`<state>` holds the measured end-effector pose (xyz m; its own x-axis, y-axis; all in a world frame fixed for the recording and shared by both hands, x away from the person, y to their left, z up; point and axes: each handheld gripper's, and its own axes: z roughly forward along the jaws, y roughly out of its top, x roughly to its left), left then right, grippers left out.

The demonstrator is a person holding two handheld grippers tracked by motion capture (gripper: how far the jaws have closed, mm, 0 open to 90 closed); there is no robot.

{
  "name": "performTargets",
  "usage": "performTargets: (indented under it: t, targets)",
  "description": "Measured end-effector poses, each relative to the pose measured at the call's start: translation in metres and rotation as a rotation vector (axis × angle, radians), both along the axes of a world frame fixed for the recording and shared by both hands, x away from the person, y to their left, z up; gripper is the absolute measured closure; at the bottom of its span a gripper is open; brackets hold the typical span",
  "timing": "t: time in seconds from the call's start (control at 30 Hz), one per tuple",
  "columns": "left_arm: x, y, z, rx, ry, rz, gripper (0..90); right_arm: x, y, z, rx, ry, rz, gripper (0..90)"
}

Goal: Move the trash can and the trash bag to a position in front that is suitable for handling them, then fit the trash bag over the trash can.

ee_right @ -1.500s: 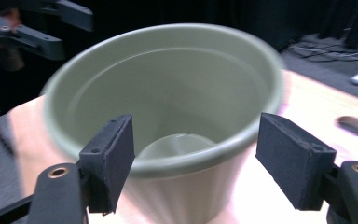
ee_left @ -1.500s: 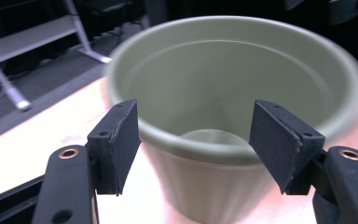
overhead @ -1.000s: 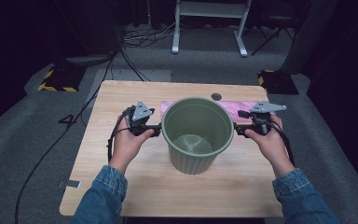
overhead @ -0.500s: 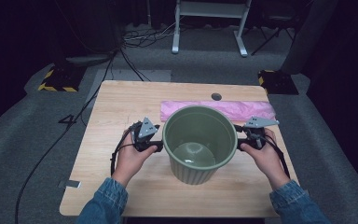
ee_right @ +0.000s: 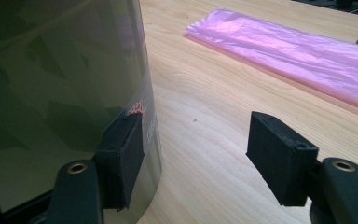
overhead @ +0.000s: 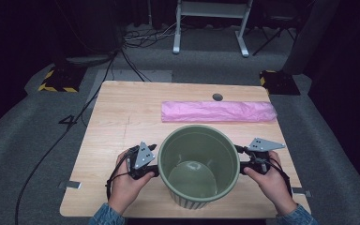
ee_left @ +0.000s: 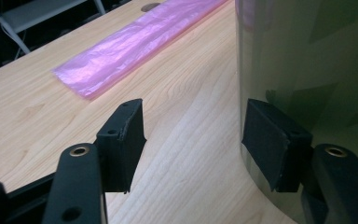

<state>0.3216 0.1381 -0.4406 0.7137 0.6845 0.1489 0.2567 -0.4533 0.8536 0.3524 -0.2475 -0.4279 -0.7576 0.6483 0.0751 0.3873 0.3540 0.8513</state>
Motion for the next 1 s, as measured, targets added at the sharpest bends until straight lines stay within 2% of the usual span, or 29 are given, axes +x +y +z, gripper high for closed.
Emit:
performTargets:
  t: [0.07, 0.1, 0.2, 0.23, 0.27, 0.3, 0.37, 0.4, 0.47, 0.53, 0.57, 0.6, 0.67, 0.73, 0.77, 0.87, 0.9, 0.93, 1.0]
  targets:
    - [-0.002, 0.002, 0.0, -0.008, 0.003, 0.005, 35.8, 0.0, 0.0, 0.0, -0.004, -0.003, 0.0, 34.1]
    - [-0.003, 0.006, -0.001, -0.026, 0.013, 0.012, 32.5, 0.002, 0.0, 0.001, -0.003, 0.01, -0.003, 31.7]
    - [-0.003, 0.011, -0.003, -0.022, 0.009, 0.029, 32.1, 0.005, -0.003, 0.001, -0.004, 0.019, -0.013, 32.1]
    - [-0.003, 0.016, -0.006, -0.017, 0.009, 0.051, 32.0, 0.011, -0.006, 0.001, -0.01, 0.013, -0.03, 32.0]
    - [-0.003, 0.016, -0.006, -0.017, 0.009, 0.051, 31.8, 0.015, -0.007, 0.001, -0.012, 0.009, -0.039, 32.0]
    - [-0.003, 0.021, -0.01, -0.005, 0.016, 0.082, 31.5, 0.02, -0.009, 0.0, -0.016, 0.007, -0.053, 31.8]
    - [-0.002, 0.025, -0.015, 0.012, 0.052, 0.112, 30.6, 0.031, -0.011, -0.003, -0.036, 0.001, -0.075, 31.0]
    - [-0.001, 0.025, -0.016, 0.026, 0.06, 0.118, 30.1, 0.036, -0.011, -0.004, -0.047, -0.004, -0.085, 30.7]
    - [-0.002, 0.026, -0.019, 0.01, 0.067, 0.118, 29.9, 0.049, -0.009, -0.009, -0.058, -0.001, -0.099, 30.0]
    - [-0.004, 0.028, -0.023, 0.015, 0.068, 0.121, 29.7, 0.062, -0.006, -0.014, -0.077, 0.0, -0.11, 29.3]
    - [-0.004, 0.028, -0.023, 0.015, 0.068, 0.121, 29.7, 0.062, -0.006, -0.014, -0.077, 0.0, -0.11, 29.3]
    - [-0.006, 0.031, -0.026, 0.02, 0.073, 0.132, 29.6, 0.075, -0.001, -0.02, -0.09, 0.002, -0.122, 28.9]
    - [-0.008, 0.036, -0.029, 0.023, 0.078, 0.144, 29.6, 0.088, 0.005, -0.027, -0.082, 0.021, -0.12, 28.9]
    - [-0.009, 0.039, -0.03, 0.022, 0.084, 0.152, 29.8, 0.094, 0.009, -0.031, -0.083, 0.031, -0.123, 28.8]
    - [-0.013, 0.045, -0.032, 0.021, 0.086, 0.169, 29.9, 0.106, 0.017, -0.038, -0.102, 0.039, -0.127, 28.9]
    - [-0.02, 0.054, -0.034, 0.016, 0.092, 0.191, 30.0, 0.121, 0.03, -0.049, -0.125, 0.051, -0.129, 28.9]
    - [-0.02, 0.054, -0.034, 0.016, 0.092, 0.191, 30.0, 0.121, 0.03, -0.049, -0.125, 0.051, -0.129, 28.9]
    - [-0.023, 0.06, -0.036, 0.014, 0.093, 0.208, 29.9, 0.131, 0.038, -0.054, -0.129, 0.049, -0.127, 28.7]
    - [-0.027, 0.065, -0.037, 0.006, 0.093, 0.226, 29.9, 0.14, 0.045, -0.056, -0.121, 0.034, -0.134, 28.1]
